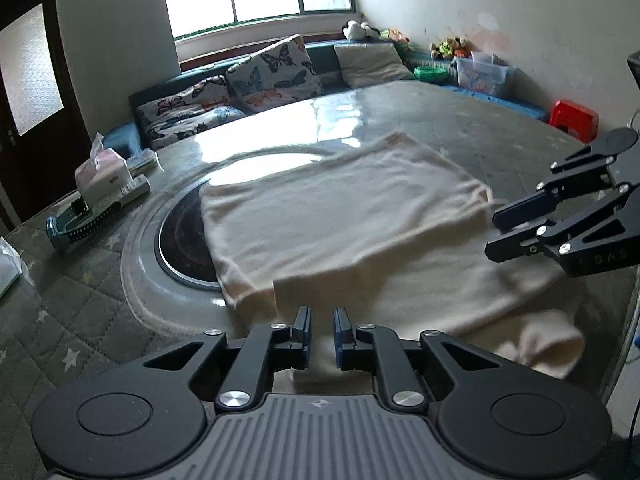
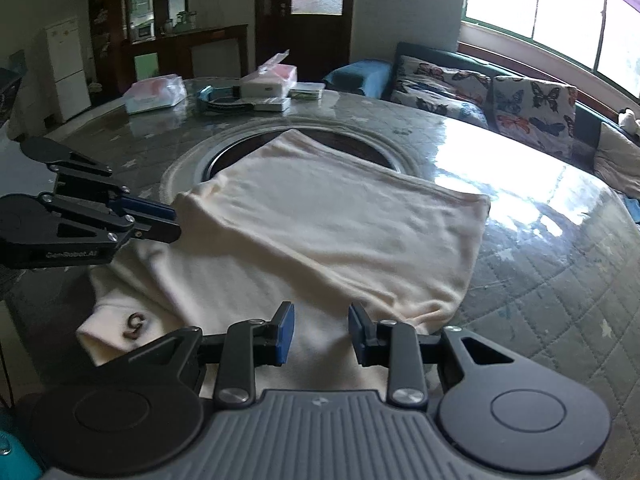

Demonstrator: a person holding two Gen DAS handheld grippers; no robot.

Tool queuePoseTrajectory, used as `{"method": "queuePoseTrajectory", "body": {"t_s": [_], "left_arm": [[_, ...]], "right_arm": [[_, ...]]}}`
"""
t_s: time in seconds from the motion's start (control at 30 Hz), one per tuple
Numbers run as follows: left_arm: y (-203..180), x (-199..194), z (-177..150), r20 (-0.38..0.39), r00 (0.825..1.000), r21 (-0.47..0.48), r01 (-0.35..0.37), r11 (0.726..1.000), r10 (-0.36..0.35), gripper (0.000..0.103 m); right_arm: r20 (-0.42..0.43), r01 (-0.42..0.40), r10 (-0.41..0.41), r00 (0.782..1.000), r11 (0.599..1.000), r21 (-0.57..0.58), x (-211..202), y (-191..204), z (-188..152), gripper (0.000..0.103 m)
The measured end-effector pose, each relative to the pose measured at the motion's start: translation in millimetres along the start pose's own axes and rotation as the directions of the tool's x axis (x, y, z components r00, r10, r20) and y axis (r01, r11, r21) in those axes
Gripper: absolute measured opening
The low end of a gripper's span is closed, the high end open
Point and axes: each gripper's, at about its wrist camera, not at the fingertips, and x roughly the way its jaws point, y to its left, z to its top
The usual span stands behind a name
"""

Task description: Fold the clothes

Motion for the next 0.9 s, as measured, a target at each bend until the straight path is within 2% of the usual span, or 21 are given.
{"method": "queuePoseTrajectory", "body": {"t_s": [0.07,0.13,0.2,0.4,0.73,0.9], "left_arm": [[-2,-2,-3,0.000,1.000,0.009,-0.003,1.000,0.003,0.017],[-2,-5,-4,0.006,1.000,0.012,-0.003,1.000,0.003,0.028],[-2,-11,-4,0.018,1.000,0.019,-0.006,1.000,0.006,0.035],[-3,-28,-9,0.037,0.999,0.073,-0.002,0.997,0.000,0.040],[-3,-41,-24,0.008,1.000,0.122,-0.029,0.992,0.028,0.041],[-8,-54,-33,0.021,1.000,0.182,-0.015,0.983,0.011,0.040]], "right_arm": [[-0.013,-0.002,0.002,1.000,1.000,-0.005,3,3,-3,0.030],[-0.024,0.003,-0.004,1.000,1.000,-0.010,5,5,-6,0.030],[-0.026,0.007,-0.007,1.000,1.000,-0.015,6,6,-6,0.030],[-0.018,0.006,-0.006,1.000,1.000,-0.030,-1,9,-8,0.031],[-0.009,0.000,0.000,1.000,0.999,-0.041,-6,13,-11,0.031],[-0.026,0.002,-0.003,1.000,0.999,-0.046,-2,16,-17,0.033]]}}
